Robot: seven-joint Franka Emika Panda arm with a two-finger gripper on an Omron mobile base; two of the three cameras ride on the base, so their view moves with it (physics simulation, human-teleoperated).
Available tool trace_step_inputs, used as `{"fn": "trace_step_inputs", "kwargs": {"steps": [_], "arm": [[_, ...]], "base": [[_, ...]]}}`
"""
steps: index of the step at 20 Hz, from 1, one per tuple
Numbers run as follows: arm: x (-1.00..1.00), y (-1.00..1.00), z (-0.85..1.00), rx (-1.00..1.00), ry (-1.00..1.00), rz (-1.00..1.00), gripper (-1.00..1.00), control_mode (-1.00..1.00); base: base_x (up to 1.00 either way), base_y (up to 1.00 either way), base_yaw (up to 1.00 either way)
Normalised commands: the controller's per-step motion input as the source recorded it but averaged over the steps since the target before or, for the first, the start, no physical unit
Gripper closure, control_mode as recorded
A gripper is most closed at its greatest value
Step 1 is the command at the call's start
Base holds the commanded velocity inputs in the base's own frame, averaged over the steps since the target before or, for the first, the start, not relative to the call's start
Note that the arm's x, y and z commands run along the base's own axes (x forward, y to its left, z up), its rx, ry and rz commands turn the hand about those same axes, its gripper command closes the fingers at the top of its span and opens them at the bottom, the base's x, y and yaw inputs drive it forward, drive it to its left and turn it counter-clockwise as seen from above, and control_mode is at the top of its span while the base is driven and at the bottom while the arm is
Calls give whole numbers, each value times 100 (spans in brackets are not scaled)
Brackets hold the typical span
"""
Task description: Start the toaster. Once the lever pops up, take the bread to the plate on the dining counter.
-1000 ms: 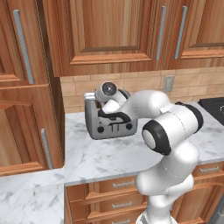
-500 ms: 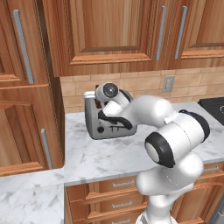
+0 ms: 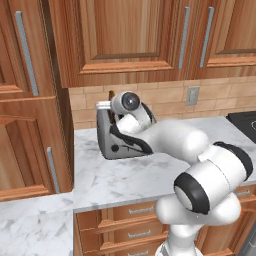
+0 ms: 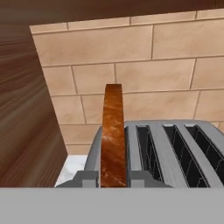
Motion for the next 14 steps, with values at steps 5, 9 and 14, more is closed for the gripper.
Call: {"fn": "trace_step_inputs", "kwargs": {"steps": [5,9,14], "arm": [[-50,-13,28,0,0,0,100,-100],[-64,-46,17,0,0,0,100,-100],[-80,-58,1,0,0,0,100,-100]], "base": [[0,0,0],[0,0,0],[0,0,0]]}}
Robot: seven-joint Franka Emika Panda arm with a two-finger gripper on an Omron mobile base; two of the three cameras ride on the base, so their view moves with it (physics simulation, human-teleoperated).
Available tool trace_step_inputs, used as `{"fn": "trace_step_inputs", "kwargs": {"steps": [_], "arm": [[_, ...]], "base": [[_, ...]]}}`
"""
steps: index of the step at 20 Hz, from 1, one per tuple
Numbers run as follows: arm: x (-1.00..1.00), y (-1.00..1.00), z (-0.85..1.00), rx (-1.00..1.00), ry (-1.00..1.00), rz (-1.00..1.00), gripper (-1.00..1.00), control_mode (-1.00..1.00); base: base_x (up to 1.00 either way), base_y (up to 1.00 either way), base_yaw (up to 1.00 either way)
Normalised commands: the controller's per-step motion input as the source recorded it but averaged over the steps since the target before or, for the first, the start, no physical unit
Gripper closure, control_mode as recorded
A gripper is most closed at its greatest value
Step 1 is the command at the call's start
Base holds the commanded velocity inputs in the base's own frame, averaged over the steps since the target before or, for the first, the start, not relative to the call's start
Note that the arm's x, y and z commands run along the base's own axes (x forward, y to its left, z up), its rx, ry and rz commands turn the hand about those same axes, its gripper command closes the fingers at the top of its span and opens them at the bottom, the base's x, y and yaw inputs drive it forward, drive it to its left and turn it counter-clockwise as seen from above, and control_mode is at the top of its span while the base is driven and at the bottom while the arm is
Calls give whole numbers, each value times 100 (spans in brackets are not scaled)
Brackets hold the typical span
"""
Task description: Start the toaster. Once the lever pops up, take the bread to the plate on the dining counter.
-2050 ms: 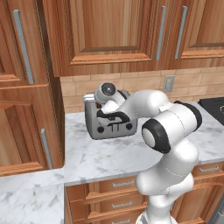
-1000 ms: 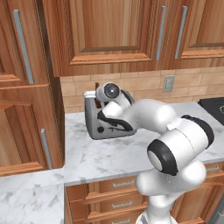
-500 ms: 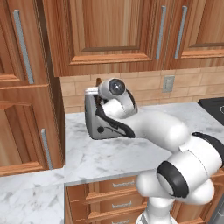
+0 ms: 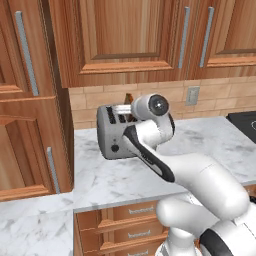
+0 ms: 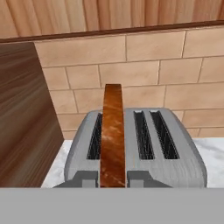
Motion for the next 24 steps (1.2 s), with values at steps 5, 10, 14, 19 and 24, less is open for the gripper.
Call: {"fn": "trace_step_inputs", "kwargs": {"steps": [5,10,14,19,24], "arm": [[-90,-61,10,0,5,0,100,-100],[-99,-56,16,0,7,0,100,-100],[-98,-41,19,0,12,-2,100,-100],[-93,-33,14,0,15,-7,100,-100],[-85,-26,9,0,15,-9,100,-100]], "base": [[0,0,0],[0,0,0],[0,0,0],[0,0,0],[0,0,0]]}}
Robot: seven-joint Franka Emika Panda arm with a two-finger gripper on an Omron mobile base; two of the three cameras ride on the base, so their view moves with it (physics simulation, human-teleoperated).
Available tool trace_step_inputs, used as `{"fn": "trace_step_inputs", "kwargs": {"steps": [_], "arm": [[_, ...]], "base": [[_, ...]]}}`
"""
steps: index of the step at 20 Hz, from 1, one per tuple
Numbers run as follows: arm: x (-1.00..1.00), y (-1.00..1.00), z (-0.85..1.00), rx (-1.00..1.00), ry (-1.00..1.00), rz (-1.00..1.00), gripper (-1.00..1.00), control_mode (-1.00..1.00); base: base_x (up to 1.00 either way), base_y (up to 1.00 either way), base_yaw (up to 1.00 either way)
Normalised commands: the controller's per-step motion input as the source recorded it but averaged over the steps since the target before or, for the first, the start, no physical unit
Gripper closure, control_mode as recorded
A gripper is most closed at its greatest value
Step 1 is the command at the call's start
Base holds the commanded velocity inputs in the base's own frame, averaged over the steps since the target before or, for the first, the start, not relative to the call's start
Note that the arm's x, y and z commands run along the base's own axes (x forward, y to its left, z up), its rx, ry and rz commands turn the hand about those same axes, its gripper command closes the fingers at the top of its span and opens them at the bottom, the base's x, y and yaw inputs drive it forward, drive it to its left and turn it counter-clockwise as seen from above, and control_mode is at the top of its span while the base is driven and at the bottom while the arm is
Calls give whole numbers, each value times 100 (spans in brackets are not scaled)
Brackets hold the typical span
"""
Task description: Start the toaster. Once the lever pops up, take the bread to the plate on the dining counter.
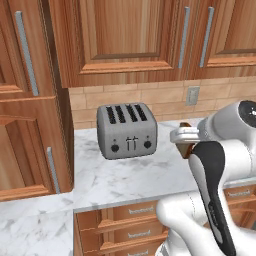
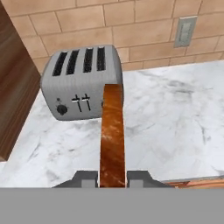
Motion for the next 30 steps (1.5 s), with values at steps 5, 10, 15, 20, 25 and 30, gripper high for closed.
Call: {"fn": "trace_step_inputs", "kwargs": {"steps": [5,10,15,20,25,30], "arm": [[-58,-12,0,0,6,-7,100,-100],[-20,0,0,-2,1,-2,100,-100],[0,0,0,-2,0,0,100,-100],[0,0,0,-3,0,0,100,-100],[-1,0,0,-6,0,0,100,-100],[0,0,0,-5,0,0,100,-100]], "base": [[0,0,0],[0,0,0],[0,0,0],[0,0,0],[0,0,0],[0,0,0]]}}
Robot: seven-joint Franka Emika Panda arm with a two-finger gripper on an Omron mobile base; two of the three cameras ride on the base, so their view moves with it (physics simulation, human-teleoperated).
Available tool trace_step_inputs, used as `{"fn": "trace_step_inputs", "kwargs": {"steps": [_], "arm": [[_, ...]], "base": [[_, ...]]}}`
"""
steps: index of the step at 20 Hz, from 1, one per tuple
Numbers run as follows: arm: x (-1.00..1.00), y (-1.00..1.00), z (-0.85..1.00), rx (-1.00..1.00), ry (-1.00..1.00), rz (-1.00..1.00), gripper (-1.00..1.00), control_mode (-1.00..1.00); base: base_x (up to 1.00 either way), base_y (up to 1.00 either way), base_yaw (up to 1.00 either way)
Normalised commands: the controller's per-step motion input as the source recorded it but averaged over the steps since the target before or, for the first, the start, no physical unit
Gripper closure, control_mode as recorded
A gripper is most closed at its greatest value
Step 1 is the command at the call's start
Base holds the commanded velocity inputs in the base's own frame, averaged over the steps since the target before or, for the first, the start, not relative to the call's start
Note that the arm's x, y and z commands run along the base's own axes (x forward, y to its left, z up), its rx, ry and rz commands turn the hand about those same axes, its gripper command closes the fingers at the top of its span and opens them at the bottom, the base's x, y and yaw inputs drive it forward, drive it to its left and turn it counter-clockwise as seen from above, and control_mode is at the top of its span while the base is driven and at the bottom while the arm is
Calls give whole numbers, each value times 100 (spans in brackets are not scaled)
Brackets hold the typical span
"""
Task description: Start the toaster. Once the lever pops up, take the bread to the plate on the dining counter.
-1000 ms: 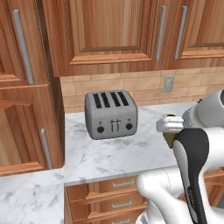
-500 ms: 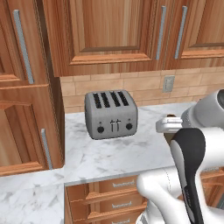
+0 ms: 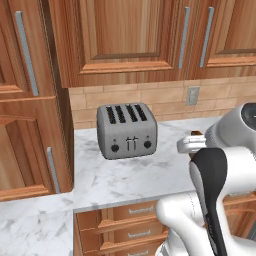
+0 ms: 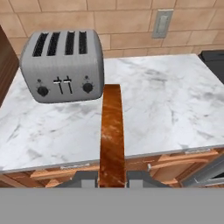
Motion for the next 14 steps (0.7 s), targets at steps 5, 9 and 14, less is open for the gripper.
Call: {"fn": "trace_step_inputs", "kwargs": {"steps": [5,9,14], "arm": [[0,0,0,-1,0,1,100,-100],[0,0,0,0,0,2,100,100],[0,0,0,0,0,0,100,100]], "base": [[0,0,0],[-10,0,4],[-85,-18,16]]}}
